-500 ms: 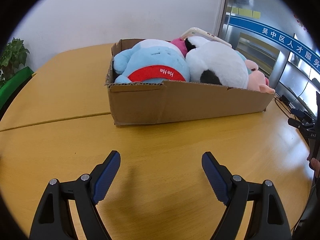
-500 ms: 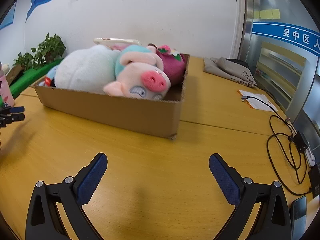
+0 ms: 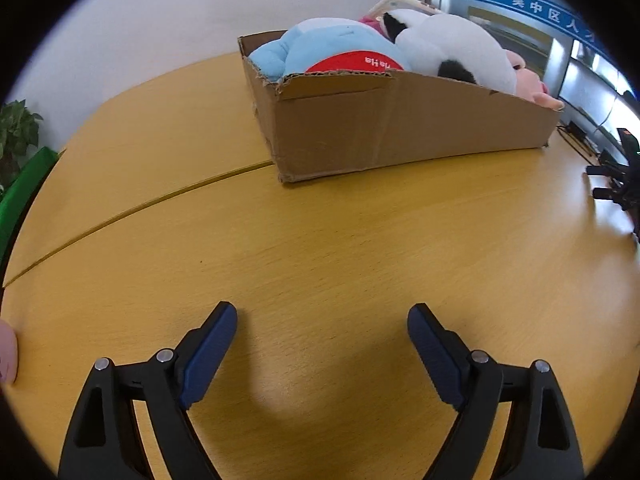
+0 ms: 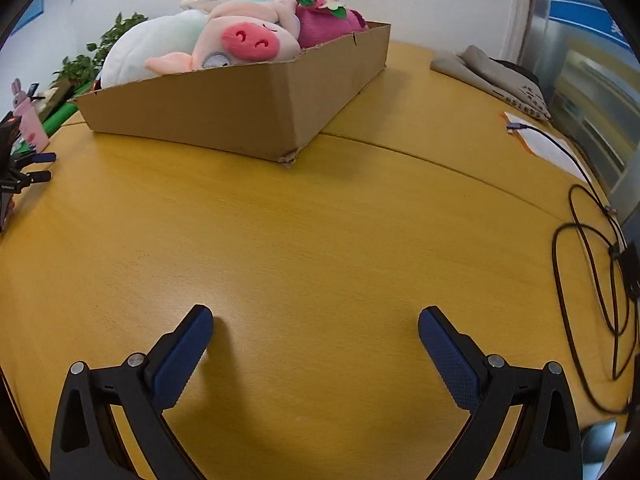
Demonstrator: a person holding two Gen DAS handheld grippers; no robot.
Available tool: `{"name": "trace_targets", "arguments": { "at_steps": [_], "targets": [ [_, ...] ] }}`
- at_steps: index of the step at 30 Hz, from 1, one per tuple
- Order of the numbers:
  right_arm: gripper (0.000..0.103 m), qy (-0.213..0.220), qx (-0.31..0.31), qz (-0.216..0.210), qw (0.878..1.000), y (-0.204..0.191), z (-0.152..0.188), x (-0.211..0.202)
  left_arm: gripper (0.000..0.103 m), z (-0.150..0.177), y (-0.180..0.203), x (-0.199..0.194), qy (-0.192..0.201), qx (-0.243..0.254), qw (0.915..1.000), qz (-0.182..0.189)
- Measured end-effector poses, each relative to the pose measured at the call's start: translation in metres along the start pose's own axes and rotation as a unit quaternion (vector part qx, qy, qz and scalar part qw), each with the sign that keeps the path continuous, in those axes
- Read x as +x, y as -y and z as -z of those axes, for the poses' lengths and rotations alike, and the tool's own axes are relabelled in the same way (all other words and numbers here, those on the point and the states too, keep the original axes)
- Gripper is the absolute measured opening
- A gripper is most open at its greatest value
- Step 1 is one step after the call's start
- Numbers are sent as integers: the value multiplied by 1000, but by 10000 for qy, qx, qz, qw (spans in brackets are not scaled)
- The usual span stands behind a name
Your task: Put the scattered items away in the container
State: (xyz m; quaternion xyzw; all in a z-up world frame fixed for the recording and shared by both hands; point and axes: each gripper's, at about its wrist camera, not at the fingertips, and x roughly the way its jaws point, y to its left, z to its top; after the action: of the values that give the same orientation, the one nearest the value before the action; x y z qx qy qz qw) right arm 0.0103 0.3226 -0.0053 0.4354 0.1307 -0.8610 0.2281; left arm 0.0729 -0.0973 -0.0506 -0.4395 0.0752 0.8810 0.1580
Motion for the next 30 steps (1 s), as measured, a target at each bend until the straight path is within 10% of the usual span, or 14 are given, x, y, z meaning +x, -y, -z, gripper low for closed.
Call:
{"name": "trace_targets", "arguments": {
  "at_steps": [5,30],
  "targets": [
    [103,-15,-647,-442,9969,13,-8,4,91,8,-18,-4,-17,744,9955,580],
    [103,78,-1089,-733,9913,16,-9,0,91,3,-69,-8,-46,867,9941,644]
  ]
}}
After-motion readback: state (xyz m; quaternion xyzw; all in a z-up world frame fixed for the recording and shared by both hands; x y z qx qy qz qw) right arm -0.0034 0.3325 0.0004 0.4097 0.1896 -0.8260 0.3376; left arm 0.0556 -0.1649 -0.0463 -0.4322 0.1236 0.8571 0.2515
